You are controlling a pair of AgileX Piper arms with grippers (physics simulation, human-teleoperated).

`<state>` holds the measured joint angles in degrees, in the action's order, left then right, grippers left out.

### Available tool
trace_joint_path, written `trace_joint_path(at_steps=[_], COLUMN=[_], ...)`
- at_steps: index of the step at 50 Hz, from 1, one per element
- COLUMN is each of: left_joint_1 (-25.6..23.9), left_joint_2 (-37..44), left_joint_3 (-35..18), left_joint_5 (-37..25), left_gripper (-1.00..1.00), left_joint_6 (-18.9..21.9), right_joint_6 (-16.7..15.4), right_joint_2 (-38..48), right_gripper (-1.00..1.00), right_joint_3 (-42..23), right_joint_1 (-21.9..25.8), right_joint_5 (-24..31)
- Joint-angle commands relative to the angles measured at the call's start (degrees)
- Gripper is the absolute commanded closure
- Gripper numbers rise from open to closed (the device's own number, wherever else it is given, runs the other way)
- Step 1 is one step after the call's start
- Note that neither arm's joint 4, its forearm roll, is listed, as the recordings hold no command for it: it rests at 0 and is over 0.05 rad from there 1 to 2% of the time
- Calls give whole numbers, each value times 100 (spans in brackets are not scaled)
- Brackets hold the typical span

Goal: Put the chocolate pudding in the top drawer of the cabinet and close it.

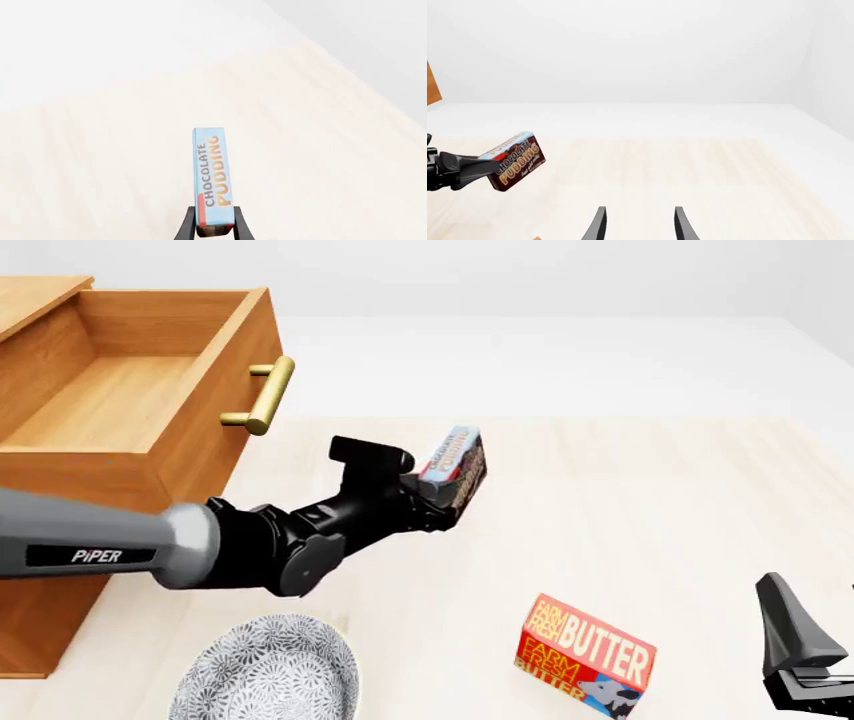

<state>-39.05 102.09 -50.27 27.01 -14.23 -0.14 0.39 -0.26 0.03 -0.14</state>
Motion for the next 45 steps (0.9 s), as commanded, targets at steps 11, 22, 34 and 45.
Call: trace_joint_path(at_steps=[11,22,34,45], left_joint_1=[-144,-87,-55,40], left_joint_2=[-873,-1315,-1707,-1936], left_joint_3=[73,41,-17,-206], left_joint_5=[-520,-825,-1047,-1430], left_gripper=[100,100,100,100], left_joint_6=[465,528,719,1142], right_joint_6=[0,0,0,0], right_joint_2=[0,0,0,0], right_gripper=[-100,-100,-100,-100], right_joint_3=[0,0,0,0], right_joint_1=[0,0,0,0], right_joint_5=[0,0,0,0])
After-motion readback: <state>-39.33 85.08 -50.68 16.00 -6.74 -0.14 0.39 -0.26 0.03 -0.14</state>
